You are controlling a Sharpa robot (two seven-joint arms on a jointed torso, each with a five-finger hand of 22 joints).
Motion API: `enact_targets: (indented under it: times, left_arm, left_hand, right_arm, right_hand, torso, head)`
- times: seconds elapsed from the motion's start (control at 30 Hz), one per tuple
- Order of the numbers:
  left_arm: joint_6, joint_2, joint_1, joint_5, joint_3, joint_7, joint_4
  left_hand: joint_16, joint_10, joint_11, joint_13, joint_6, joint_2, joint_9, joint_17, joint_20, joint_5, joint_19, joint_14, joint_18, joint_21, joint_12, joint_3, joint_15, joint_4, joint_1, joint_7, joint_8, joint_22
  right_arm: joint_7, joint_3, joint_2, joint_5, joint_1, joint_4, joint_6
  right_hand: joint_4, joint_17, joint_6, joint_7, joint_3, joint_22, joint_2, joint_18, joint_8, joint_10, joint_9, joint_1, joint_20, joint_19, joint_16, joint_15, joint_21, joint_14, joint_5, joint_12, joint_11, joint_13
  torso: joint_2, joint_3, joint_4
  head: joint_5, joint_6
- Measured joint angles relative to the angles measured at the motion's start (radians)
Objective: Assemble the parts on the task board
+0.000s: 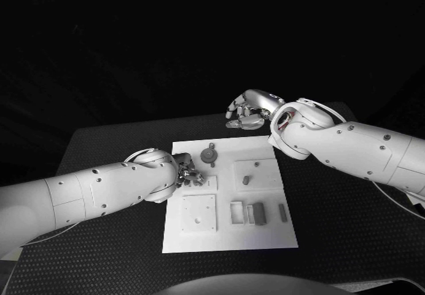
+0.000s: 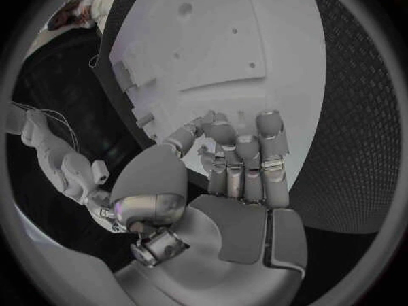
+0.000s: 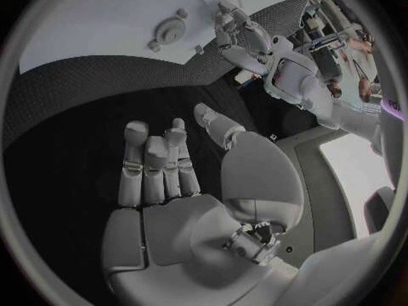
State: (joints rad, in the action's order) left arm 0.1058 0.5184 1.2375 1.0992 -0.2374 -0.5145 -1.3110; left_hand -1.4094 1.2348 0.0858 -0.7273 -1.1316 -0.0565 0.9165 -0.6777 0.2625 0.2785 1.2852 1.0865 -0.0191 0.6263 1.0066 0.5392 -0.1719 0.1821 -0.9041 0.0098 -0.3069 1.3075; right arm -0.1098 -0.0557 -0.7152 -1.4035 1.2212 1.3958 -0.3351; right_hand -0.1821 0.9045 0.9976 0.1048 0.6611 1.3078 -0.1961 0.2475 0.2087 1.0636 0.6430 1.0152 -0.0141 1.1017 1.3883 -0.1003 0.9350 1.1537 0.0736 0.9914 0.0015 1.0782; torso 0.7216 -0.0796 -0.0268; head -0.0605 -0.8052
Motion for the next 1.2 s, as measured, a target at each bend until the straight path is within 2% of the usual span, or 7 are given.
enact_targets:
  times: [0.23,0.5,0.83,1.2]
  left_arm:
    - [0.0,0.0,0.0,0.002,0.0,-0.001,0.0]
    - [0.0,0.0,-0.001,0.004,-0.001,-0.002,0.002]
    - [0.0,0.0,-0.002,0.003,-0.001,-0.004,0.003]
    - [0.003,0.0,-0.002,0.001,-0.001,-0.004,0.005]
  left_hand:
    - [-0.004,0.0,0.0,0.003,-0.011,-0.026,-0.011,0.002,0.0,0.001,0.0,0.0,0.0,0.0,0.0,-0.011,0.0,-0.024,0.021,0.005,0.0,0.0]
    - [-0.008,0.002,0.002,0.005,-0.014,-0.055,-0.019,0.006,0.009,-0.02,0.009,0.012,0.0,0.0,0.0,-0.017,-0.011,-0.048,0.044,0.008,-0.003,0.0]
    - [-0.008,0.004,0.004,0.006,-0.017,-0.073,-0.028,0.008,0.009,-0.044,0.01,0.016,0.0,0.0,0.004,-0.014,-0.016,-0.074,0.06,0.007,-0.007,0.0]
    - [-0.008,0.004,0.004,0.008,-0.013,-0.09,-0.037,0.013,0.009,-0.102,0.009,0.016,0.0,-0.004,0.008,-0.007,-0.016,-0.115,0.077,0.01,-0.014,0.001]
  right_arm:
    - [0.0,0.0,0.0,0.0,0.0,0.0,0.0]
    - [0.0,0.0,-0.001,0.0,0.0,0.0,0.001]
    - [-0.001,0.0,-0.002,0.0,0.0,0.0,0.001]
    - [-0.001,0.0,-0.002,0.001,0.0,0.0,0.001]
  right_hand:
    - [0.0,0.0,0.0,0.0,0.0,0.0,0.0,0.0,0.0,0.0,0.0,0.0,0.0,0.0,0.0,0.0,0.0,0.0,0.0,0.0,0.0,0.0]
    - [0.003,0.0,0.001,-0.001,-0.003,0.0,0.0,0.0,0.0,0.0,0.0,0.0,0.0,0.0,0.0,0.0,0.0,0.0,0.0,0.0,0.0,0.0]
    - [0.003,0.0,-0.001,0.001,-0.003,0.0,0.0,0.0,0.0,0.0,-0.001,0.0,0.0,0.0,0.0,0.0,0.0,0.0,0.0,0.0,0.0,0.0]
    - [0.003,0.0,-0.001,0.001,-0.003,0.0,0.0,0.0,0.0,0.0,-0.001,0.0,0.0,0.0,0.0,0.0,0.0,0.0,0.0,0.0,0.0,0.0]
  torso:
    - [0.0,-0.0002,0.0]
    - [0.0,-0.0007,0.0]
    - [0.0,-0.0007,0.0]
    - [0.0,-0.0002,-0.0001]
  head:
    - [-0.001,-0.001]
    - [-0.001,-0.001]
    - [-0.001,0.0]
    - [-0.002,-0.001]
